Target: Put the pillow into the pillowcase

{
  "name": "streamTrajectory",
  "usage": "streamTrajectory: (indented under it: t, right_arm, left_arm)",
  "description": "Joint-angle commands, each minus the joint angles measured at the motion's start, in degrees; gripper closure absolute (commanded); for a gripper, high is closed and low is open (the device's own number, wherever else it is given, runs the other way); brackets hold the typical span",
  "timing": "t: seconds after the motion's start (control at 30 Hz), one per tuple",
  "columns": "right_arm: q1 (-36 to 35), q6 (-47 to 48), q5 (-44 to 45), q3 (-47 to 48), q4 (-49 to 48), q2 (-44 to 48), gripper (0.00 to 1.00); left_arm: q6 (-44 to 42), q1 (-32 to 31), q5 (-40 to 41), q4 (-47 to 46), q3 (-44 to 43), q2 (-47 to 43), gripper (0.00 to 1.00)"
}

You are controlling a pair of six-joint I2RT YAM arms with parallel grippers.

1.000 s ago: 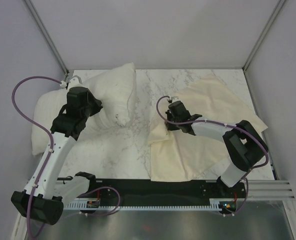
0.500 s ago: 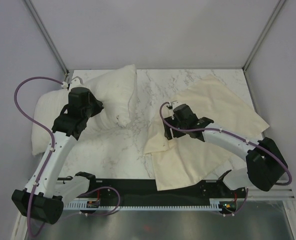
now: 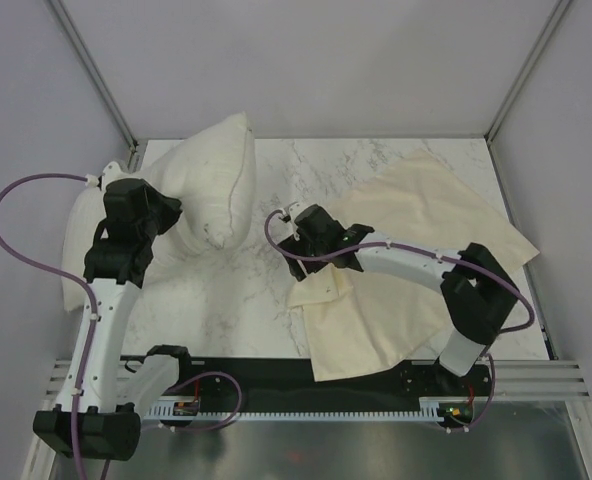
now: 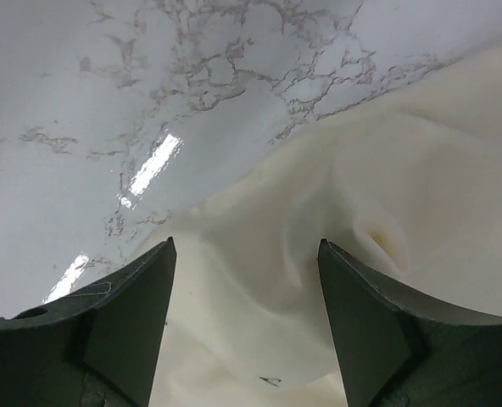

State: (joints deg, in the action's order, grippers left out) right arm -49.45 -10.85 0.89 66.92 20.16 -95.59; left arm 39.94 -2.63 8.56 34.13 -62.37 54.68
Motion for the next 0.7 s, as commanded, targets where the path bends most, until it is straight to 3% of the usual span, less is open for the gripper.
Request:
streamTrajectory:
  t: [0.0, 0.23, 0.33, 0.37, 0.43, 0.47, 0.57, 0.67]
  right_arm:
    - [0.1, -0.6, -3.2, 3.1, -2.7, -6.3, 0.24]
    - [0.3, -6.5, 2.0, 3.1, -5.0, -16.0, 0.28]
    - [0.3, -8.2, 2.9, 3.1, -6.4, -17.8, 0.43]
    - [0.3, -8.7, 3.9, 3.3, -7.0, -18.4, 0.57]
    - [1.1, -11.3, 5.1, 5.0, -7.9, -18.8, 0.74]
    - [1.8, -12.6, 4.7, 5.7, -8.6, -19.0, 0.88]
    - [6.1, -19.4, -0.8, 8.0, -14.6, -19.4, 1.00]
    - [10.6, -28.2, -7.9, 12.3, -19.7, -21.7, 1.00]
  left_arm:
    - [2.0, 2.5, 5.7, -2.4, 0.4, -3.0, 0.98]
    - [1.5, 2.5, 4.1, -2.6, 0.1, -2.4, 0.98]
    - [1.4, 2.5, 3.2, -2.8, -0.2, -1.7, 0.98]
    - [1.4, 2.5, 3.1, -2.8, -0.2, -1.5, 0.98]
    - [1.6, 2.5, 3.0, -2.9, 0.1, -1.5, 0.98]
    - [1.7, 2.5, 3.0, -3.1, 0.2, -1.6, 0.98]
    - [1.8, 2.5, 2.6, -3.3, 0.4, -1.4, 0.98]
    - [2.0, 2.5, 2.1, -3.5, 0.9, -1.2, 0.98]
